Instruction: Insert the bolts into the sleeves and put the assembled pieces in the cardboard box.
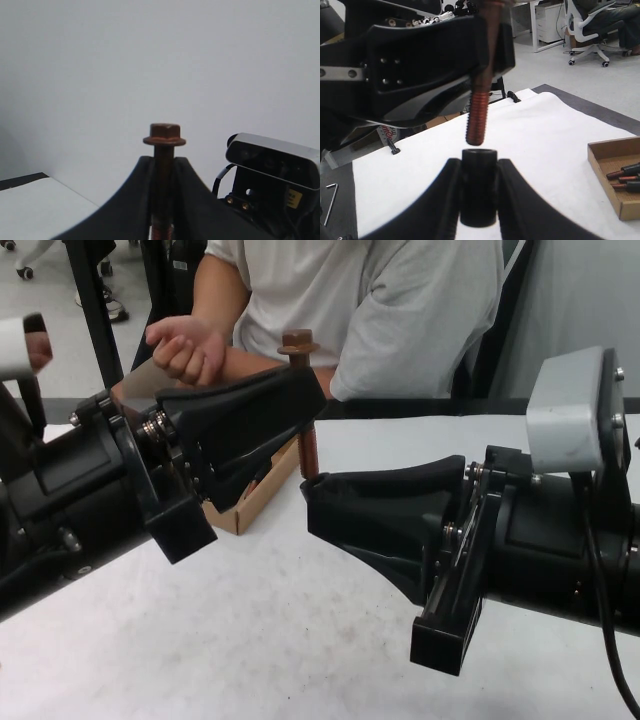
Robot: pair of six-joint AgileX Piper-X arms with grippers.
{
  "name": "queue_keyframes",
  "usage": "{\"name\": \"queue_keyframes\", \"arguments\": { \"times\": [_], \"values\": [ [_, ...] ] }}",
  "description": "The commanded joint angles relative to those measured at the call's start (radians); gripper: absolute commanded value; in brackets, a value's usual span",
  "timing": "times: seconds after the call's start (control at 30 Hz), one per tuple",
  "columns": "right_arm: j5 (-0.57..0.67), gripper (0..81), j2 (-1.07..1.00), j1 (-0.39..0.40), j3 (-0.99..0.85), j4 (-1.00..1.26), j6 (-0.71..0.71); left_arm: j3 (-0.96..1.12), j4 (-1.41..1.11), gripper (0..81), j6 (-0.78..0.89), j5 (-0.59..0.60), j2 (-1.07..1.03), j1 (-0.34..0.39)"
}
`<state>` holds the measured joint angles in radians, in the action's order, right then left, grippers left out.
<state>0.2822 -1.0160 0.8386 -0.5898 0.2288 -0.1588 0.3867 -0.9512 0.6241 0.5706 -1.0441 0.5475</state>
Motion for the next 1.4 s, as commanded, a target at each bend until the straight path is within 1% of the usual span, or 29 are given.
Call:
{"name": "queue_keyframes", "arguments": {
  "times": [0.0, 0.47, 0.6, 0.87, 1.2, 1.37],
  "values": [
    [-0.008, 0.2, 0.004, -0.007, -0.007, 0.044, 0.001, 0.001, -0.017, 0.8, -0.017, 0.007, -0.002, 0.002],
    [-0.003, 0.2, 0.004, -0.007, -0.007, 0.106, -0.045, -0.001, -0.002, 0.8, -0.032, -0.002, -0.002, 0.004],
    [-0.003, 0.2, 0.004, -0.007, -0.007, 0.127, -0.045, -0.001, -0.002, 0.8, -0.002, -0.007, -0.002, 0.008],
    [-0.007, 0.2, 0.004, -0.007, -0.007, 0.211, -0.045, -0.011, -0.002, 0.8, 0.048, -0.062, -0.002, 0.056],
    [-0.008, 0.2, 0.006, -0.007, -0.007, 0.286, -0.045, -0.012, -0.002, 0.8, 0.109, -0.069, -0.002, 0.056],
    [-0.015, 0.2, 0.008, -0.007, -0.007, 0.287, -0.04, -0.029, 0.004, 0.8, 0.146, -0.067, -0.002, 0.056]
  ]
}}
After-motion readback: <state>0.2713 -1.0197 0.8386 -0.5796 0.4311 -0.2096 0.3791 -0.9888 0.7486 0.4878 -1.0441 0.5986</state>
